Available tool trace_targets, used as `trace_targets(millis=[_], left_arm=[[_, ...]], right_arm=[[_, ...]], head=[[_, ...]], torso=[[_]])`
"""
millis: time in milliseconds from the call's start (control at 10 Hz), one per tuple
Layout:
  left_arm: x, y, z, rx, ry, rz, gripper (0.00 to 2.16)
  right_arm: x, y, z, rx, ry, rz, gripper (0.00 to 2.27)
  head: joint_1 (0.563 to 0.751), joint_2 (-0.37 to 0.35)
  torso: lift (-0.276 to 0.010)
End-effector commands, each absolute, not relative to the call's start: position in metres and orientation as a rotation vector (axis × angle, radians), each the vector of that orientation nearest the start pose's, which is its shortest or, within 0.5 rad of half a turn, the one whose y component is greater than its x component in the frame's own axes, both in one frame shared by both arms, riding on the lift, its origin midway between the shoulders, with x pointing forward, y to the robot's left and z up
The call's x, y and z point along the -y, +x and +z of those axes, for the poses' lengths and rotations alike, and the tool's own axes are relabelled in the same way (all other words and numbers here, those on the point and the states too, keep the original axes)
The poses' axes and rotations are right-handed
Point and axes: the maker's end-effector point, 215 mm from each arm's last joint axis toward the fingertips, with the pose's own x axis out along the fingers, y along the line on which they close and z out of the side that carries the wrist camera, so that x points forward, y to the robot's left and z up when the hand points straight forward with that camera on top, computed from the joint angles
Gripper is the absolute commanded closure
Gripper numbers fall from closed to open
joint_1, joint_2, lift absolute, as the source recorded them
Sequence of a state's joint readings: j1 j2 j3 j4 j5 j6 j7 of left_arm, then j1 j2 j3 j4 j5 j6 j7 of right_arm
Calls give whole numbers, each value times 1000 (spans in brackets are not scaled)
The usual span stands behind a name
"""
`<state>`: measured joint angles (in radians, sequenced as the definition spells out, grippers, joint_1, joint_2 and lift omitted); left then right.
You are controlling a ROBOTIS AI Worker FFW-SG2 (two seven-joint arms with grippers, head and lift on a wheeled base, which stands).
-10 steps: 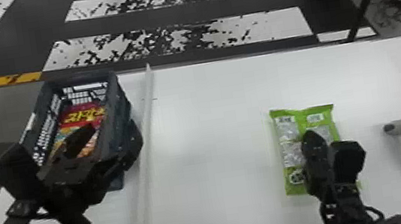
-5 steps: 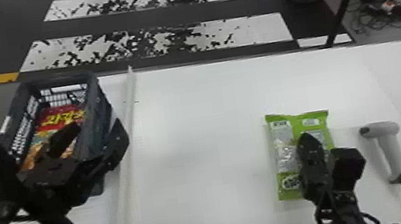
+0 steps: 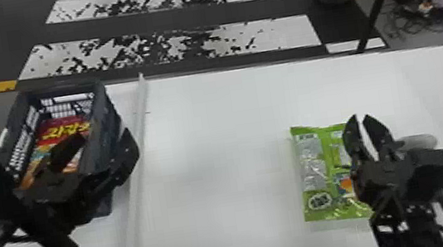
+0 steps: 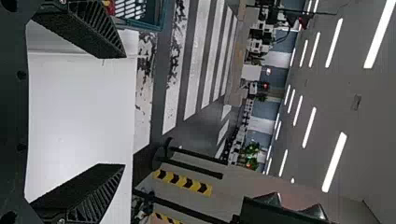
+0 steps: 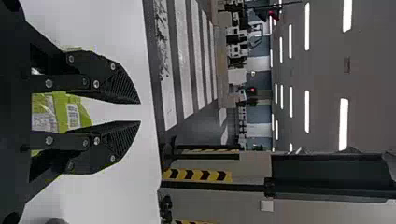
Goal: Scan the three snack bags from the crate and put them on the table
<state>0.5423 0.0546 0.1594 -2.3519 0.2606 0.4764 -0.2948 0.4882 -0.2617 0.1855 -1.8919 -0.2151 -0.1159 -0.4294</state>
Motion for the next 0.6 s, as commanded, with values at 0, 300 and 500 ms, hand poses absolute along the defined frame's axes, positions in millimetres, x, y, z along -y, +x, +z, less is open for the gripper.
trace_targets(millis=[0, 300, 500], left_arm=[[-216, 424, -311, -200, -162, -269, 33], [-224, 426, -312, -195, -153, -259, 33], [-231, 427, -316, -196, -151, -249, 33]], right_arm=[[294, 426, -377, -104, -22, -223, 16], [351, 422, -412, -268, -112, -196, 66], [391, 414, -428, -329, -138, -213, 76]], head=[[695, -46], [695, -128], [695, -162]], torso=[[-94], [-94], [-94]])
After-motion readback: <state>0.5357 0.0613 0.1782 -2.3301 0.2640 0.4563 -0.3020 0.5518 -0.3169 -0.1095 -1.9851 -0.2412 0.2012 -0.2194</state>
